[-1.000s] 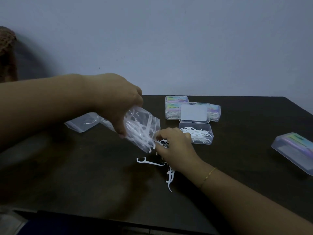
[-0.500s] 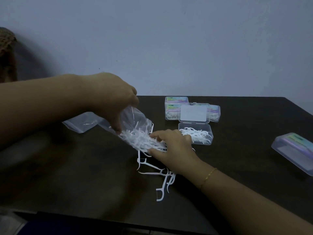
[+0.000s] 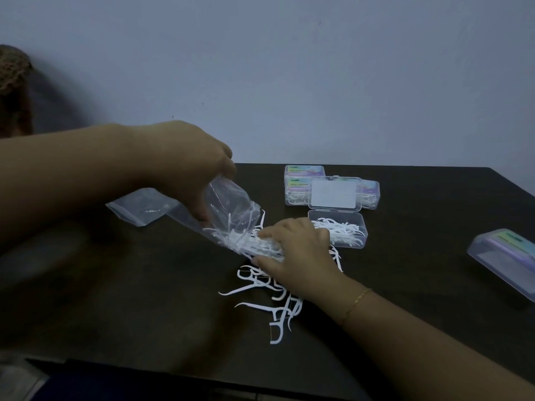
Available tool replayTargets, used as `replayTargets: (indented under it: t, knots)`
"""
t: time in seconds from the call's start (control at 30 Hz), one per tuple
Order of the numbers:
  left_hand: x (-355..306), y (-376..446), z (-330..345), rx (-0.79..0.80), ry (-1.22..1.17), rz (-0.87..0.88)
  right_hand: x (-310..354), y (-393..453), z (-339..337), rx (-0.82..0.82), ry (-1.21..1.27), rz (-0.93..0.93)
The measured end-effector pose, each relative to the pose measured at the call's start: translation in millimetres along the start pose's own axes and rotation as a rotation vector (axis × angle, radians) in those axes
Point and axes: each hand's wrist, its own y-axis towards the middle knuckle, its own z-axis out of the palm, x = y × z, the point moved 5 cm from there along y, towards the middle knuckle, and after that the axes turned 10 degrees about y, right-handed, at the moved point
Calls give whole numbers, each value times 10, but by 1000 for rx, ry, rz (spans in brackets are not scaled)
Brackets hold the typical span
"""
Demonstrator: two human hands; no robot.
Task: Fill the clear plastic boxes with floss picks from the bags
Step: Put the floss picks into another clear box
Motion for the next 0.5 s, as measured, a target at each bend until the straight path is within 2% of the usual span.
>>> replayTargets:
  t: [0.17,0.33,0.5]
  knots:
    - [40,-9,27,-9,-21,-5,-28,-22,-66,-134,29,26]
    - [47,-15,56,-4,-49,6,63,-28,1,-17,-19,-25]
    - [63,-23,92,5,-66,-24,39,-17,-31,-132,-75,-35]
